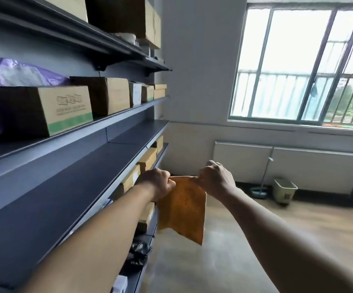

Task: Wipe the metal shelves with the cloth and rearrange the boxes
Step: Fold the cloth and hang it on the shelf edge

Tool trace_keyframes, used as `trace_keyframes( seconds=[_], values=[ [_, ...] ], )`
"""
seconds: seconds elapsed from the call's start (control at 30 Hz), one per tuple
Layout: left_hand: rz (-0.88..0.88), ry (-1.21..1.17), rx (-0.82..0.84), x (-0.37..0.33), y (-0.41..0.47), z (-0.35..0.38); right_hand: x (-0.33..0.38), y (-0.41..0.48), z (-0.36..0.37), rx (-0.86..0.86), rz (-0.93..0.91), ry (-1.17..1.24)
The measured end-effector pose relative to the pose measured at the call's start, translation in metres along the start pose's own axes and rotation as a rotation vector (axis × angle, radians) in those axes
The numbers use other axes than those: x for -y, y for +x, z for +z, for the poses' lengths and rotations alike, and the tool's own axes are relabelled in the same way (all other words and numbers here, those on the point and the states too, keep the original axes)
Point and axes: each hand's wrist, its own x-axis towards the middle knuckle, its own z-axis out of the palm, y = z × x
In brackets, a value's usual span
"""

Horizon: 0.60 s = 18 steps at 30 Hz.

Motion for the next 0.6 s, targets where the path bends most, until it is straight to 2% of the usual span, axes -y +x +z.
trace_keyframes(
  seconds=[0.23, 0.37, 0.6],
  values=[
    [0.094, -0.010, -0.036, 0.034, 0.165, 0.020, -0.041, 0.141, 0.021, -0.067, 0.048, -0.089],
    [0.170, 0.023, 0.044, 0.031, 0.233, 0.039, -0.078, 0.194, 0.037, -0.011, 0.106, -0.097],
    [0.209, -0.020, 0.034, 0.050, 0.362, 0.062, -0.125, 0.313, 0.075, -0.046, 0.113, -0.060]
  ],
)
